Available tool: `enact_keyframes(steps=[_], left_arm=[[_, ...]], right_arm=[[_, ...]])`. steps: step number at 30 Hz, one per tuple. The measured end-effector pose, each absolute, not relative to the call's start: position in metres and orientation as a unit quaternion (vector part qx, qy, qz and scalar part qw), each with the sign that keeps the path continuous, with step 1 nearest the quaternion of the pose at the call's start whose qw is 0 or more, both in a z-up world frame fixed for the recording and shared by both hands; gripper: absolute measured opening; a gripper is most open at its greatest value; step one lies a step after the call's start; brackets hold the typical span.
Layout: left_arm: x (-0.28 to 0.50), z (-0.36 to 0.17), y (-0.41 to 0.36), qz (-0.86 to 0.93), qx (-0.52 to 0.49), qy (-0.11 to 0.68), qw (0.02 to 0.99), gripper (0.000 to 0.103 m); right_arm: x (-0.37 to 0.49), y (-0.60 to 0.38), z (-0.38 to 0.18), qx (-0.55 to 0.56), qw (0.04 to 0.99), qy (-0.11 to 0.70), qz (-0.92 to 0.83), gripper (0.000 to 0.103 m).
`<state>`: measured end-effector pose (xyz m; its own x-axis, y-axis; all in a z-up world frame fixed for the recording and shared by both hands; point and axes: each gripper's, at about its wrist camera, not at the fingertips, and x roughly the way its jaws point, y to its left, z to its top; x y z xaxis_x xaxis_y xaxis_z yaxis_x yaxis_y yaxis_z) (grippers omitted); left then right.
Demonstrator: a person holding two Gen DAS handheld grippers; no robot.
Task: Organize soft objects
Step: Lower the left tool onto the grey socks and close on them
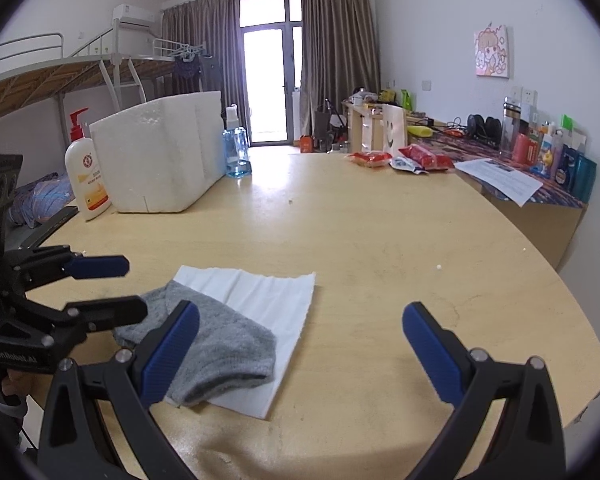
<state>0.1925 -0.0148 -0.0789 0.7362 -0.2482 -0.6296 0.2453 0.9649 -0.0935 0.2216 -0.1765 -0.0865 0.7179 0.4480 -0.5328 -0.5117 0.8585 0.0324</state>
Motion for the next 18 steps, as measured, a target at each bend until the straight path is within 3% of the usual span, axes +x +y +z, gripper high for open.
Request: enact_keyframes(steps=[3,10,18], left_arm=[[0.194,-0.085,-0.017,-0.137,0.007,0.353,0.925,0.041],[0.196,-0.091,-0.024,-0.155,0.018,0.370,0.916,0.041],[0.199,-0.095,-0.025,-0.149,0.020,0.387,0.910,0.032]], right_arm=[[0.224,-0.176,-0.088,-0.060,0.924,0.274,0.259,0.103],[0.229,-0.173,-0.090,-0.062,0.921,0.280,0.263,0.103],[0.229,-0.170,-0.088,-0.065,0.919,0.279,0.270,0.103]])
